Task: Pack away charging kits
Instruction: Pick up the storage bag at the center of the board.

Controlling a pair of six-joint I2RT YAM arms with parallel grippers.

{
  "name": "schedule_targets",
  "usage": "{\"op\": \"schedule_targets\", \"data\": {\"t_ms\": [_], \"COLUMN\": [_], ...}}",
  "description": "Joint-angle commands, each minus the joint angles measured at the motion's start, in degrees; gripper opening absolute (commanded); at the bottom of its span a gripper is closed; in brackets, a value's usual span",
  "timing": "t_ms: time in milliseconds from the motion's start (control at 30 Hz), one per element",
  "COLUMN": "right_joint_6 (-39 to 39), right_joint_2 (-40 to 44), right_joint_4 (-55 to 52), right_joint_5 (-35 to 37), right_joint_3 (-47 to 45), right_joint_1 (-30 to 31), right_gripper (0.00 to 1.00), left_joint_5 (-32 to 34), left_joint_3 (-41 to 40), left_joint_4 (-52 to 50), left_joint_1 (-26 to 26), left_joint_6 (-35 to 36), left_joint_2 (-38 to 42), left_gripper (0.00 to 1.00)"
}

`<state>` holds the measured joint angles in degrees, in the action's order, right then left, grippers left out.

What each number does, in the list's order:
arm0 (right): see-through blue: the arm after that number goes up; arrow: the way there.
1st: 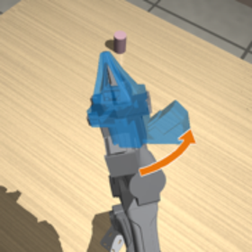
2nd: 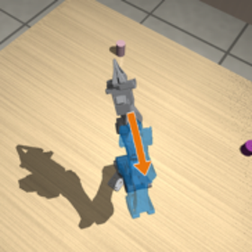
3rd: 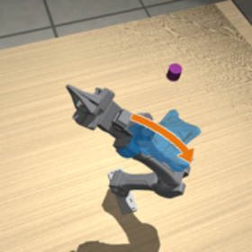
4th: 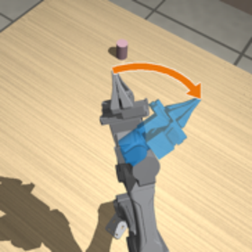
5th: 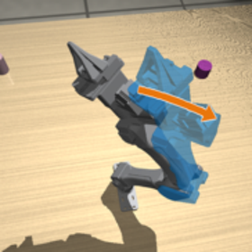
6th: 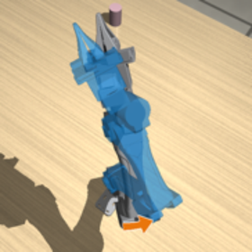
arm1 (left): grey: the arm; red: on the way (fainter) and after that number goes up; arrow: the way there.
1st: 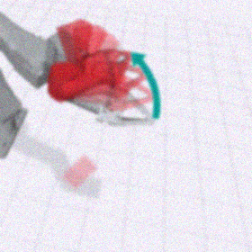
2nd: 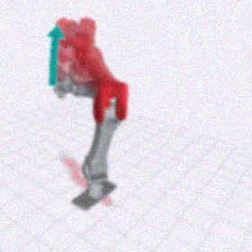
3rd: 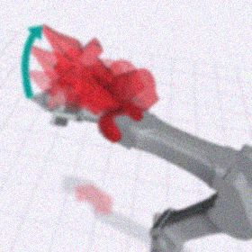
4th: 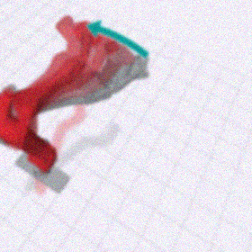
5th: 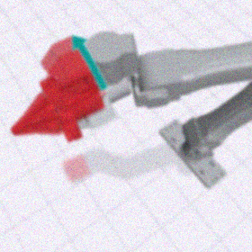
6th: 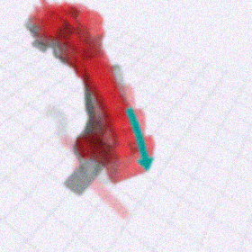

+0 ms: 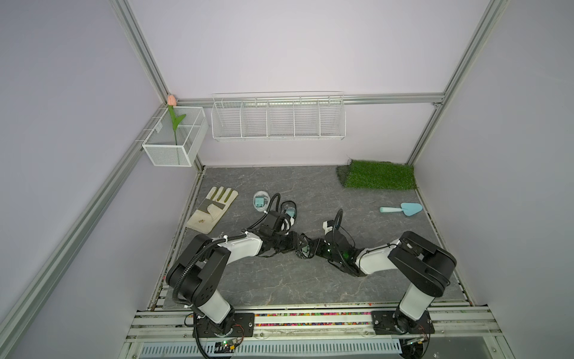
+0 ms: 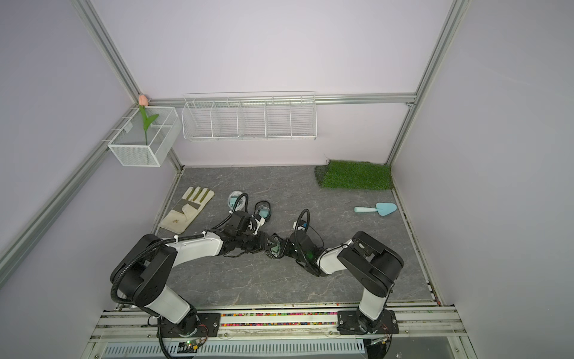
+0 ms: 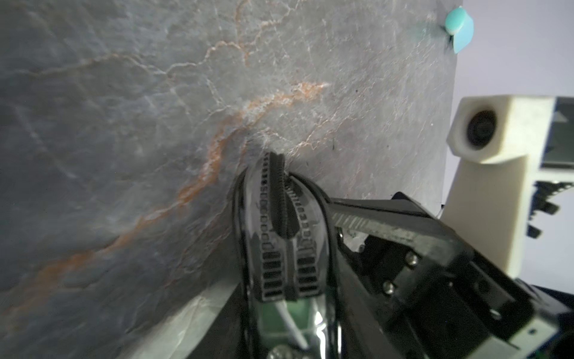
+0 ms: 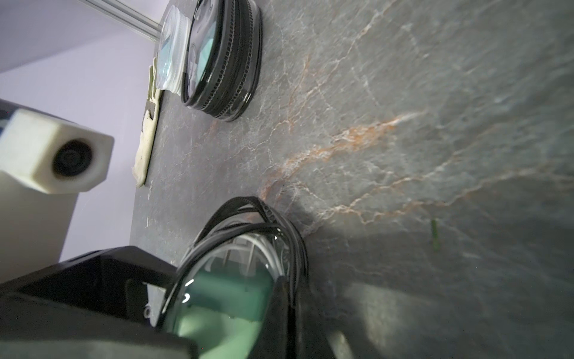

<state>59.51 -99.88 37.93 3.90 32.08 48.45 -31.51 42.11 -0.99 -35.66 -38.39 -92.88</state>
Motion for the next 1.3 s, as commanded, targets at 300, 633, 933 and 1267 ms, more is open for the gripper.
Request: {"op": "schedule_targets", "data": {"t_ms": [300, 633, 933, 1267], "right_joint_6": [-2.8, -3.7, -8.4, -24.2], "right_joint_2": [0.7, 2.0, 8.8, 38.8], "right_joint_4": [-8.7, -11.1, -15.8, -28.8], "right_joint_5": [2.6, 4.5, 7.4, 20.8], "right_joint_3": [3.3, 3.9, 4.0, 3.2], "right_joint_1": [2.5, 3.2, 4.1, 11.5], "right_gripper": [0.06, 0.06, 0.29, 0.80], "left_joint_5": [-3.3, -2.6, -1.0, 12.9], "left_joint_3": [3.0, 4.1, 5.1, 5.8], "left_joint_4": [0.8, -0.7, 0.6, 3.0], "left_joint_1": [-0.8, -0.9, -0.9, -1.4], "left_joint_6": [0.9, 1.9, -0.1, 0.1], "left_joint_2": [-3.0, -3.8, -2.1, 20.6], "left_gripper": [0.54, 0.33, 0.18, 0.13]}}
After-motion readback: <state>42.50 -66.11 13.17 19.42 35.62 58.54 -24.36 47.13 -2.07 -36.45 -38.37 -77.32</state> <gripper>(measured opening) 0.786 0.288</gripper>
